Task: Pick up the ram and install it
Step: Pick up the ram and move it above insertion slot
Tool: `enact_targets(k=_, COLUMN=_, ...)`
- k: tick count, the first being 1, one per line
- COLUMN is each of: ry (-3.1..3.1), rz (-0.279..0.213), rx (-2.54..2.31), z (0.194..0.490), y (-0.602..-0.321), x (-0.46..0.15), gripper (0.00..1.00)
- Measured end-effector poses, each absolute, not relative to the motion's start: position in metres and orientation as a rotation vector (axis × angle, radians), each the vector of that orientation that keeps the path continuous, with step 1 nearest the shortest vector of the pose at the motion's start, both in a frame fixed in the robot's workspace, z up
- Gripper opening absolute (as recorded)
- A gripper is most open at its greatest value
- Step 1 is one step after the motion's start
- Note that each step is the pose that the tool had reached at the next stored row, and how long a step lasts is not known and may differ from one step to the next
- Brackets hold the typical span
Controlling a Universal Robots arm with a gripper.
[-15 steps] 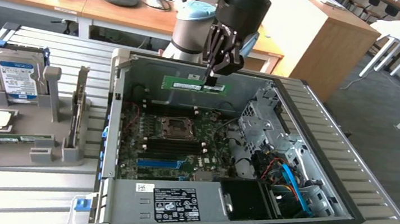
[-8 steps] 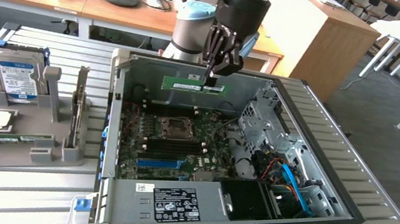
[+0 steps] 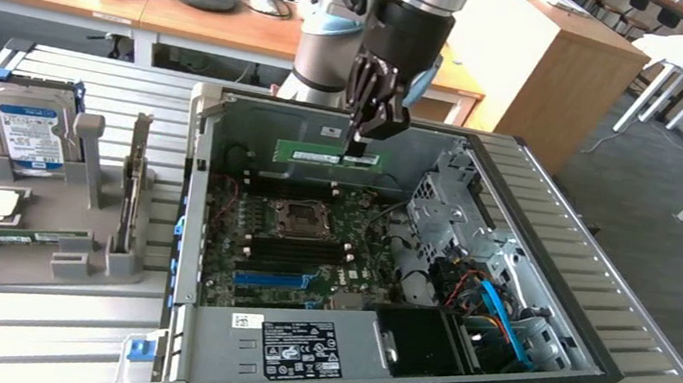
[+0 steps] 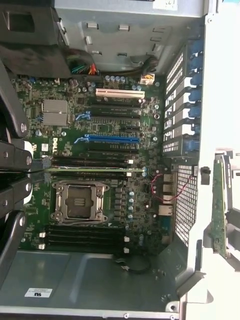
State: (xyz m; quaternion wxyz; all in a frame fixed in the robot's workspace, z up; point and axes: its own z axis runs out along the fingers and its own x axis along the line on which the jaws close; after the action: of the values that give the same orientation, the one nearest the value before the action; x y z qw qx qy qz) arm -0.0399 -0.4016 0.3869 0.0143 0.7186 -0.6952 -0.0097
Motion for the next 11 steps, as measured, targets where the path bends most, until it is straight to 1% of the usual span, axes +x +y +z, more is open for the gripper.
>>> enact_targets(k=11, ry=-2.166, rz=-0.03, rx=2.238, z=0.367, y=-0.402, x=-0.04, gripper=0.12)
